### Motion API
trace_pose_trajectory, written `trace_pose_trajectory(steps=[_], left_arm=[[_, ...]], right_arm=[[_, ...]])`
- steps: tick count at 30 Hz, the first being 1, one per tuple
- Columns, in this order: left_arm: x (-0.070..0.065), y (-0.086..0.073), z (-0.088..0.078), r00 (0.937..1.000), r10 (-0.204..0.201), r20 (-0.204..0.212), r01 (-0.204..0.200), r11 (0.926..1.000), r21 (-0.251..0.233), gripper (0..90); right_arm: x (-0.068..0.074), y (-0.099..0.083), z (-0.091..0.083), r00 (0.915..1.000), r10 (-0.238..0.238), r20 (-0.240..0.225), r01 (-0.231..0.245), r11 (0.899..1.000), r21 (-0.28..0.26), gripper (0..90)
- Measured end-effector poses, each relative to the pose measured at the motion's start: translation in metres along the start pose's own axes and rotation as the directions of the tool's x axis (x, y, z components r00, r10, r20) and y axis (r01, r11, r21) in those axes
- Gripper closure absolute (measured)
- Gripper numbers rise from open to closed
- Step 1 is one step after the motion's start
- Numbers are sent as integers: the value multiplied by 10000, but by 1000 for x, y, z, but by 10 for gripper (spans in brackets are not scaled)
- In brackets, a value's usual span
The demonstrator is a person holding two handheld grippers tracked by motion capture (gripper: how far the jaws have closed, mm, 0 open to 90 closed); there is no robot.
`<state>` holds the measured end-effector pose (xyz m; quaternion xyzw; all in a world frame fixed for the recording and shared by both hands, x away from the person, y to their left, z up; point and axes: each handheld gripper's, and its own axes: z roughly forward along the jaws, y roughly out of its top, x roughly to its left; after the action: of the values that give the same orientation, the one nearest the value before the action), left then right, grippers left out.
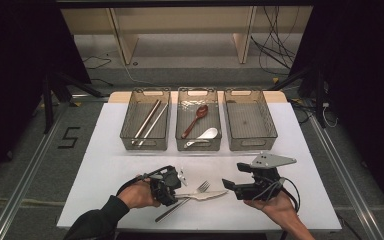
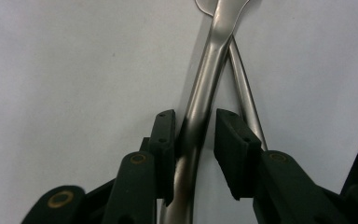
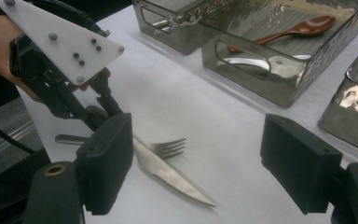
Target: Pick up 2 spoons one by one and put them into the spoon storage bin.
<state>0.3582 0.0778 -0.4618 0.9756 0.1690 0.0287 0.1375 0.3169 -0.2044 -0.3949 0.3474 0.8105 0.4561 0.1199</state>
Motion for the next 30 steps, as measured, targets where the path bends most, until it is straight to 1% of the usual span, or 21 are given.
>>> trace_pose_trajectory(steps=[2,4,9,10,14,15,17,18,21,24,26,30], left_arm=[[1,0,0,9999,102,7,-102,9999,6,693],[0,0,0,10000,78,-26,-78,10000,-24,701],[-2,2,0,9985,549,-48,-548,9984,141,735],[-2,2,0,9982,590,-54,-590,9982,76,739],[-2,2,0,9957,927,1,-927,9956,106,753],[-2,2,0,9952,982,13,-982,9951,126,756],[-1,1,0,9946,1034,76,-1034,9946,37,760],[-1,1,0,9943,1064,102,-1064,9943,-9,762],[-2,1,0,9919,1268,99,-1268,9919,57,770],[-2,1,0,9916,1293,82,-1294,9916,56,776],[-3,1,0,9908,1353,7,-1353,9908,42,779],[-4,1,0,9911,1330,-14,-1330,9911,13,781]], right_arm=[[0,0,0,10000,-1,-2,1,10000,1,264],[0,0,0,10000,-23,5,23,10000,0,264],[0,0,-1,10000,-22,41,22,10000,-10,264],[0,0,-1,10000,-24,37,24,10000,-6,265],[1,0,0,10000,-28,25,28,10000,-1,266],[1,0,0,10000,-14,27,14,10000,7,266],[0,0,-1,9999,79,-72,-79,10000,-36,266],[0,0,-1,9999,88,-50,-89,10000,-30,266],[0,0,0,9999,94,-40,-93,10000,20,266],[0,0,1,10000,54,-30,-54,10000,21,266],[-1,0,0,9999,110,-37,-110,9999,9,266],[-1,0,0,9999,120,-28,-120,9999,-8,266]])
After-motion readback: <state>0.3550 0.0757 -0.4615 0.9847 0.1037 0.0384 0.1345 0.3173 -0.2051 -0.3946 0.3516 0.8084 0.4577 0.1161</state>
